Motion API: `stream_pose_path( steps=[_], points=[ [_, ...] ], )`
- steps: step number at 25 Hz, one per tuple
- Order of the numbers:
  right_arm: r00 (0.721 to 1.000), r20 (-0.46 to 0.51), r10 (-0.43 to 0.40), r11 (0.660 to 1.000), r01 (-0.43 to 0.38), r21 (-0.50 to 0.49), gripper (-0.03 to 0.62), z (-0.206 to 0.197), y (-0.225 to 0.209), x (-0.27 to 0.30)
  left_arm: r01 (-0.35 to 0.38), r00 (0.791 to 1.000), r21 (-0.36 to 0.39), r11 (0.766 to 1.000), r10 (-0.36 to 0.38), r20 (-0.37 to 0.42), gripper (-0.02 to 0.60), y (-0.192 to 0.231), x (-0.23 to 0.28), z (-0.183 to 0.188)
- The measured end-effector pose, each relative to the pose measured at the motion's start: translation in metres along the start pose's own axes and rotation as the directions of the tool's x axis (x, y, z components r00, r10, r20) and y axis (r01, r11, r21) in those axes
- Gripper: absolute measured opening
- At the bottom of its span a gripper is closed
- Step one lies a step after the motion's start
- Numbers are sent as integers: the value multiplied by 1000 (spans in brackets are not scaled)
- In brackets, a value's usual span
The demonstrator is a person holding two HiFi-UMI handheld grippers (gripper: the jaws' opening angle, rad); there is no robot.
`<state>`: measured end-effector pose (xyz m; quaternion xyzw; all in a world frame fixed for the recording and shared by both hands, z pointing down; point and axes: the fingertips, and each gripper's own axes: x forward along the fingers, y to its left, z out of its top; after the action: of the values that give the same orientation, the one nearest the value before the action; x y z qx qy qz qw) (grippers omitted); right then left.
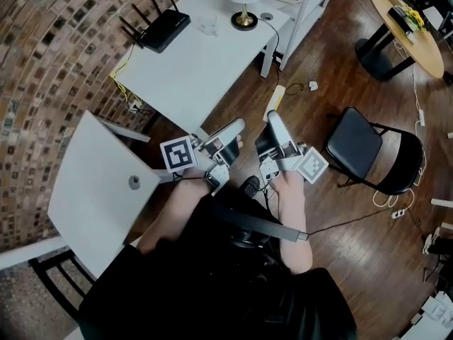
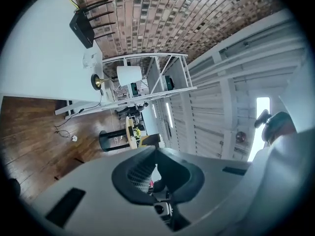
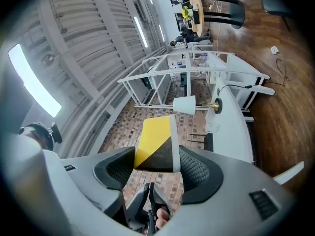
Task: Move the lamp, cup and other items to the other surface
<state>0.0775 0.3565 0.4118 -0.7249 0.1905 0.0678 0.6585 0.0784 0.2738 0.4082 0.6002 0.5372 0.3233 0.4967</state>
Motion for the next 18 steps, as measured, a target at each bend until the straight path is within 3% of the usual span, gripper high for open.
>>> stream_pose_path(
  steps=[10,14,18],
  points=[
    [999,-50,5,999,-2,46,304,18,-14,12,-13,998,6,1000,13,66,28,3,26,10],
    [996,-80,-25,999,28,30,305,19,-30,31,-8,996,-16,1000,10,84,28,22,33,32],
    [992,-113,-56,998,57,-1,304,32,-45,64,44,993,-45,998,-39,111,29,38,57,69]
  ],
)
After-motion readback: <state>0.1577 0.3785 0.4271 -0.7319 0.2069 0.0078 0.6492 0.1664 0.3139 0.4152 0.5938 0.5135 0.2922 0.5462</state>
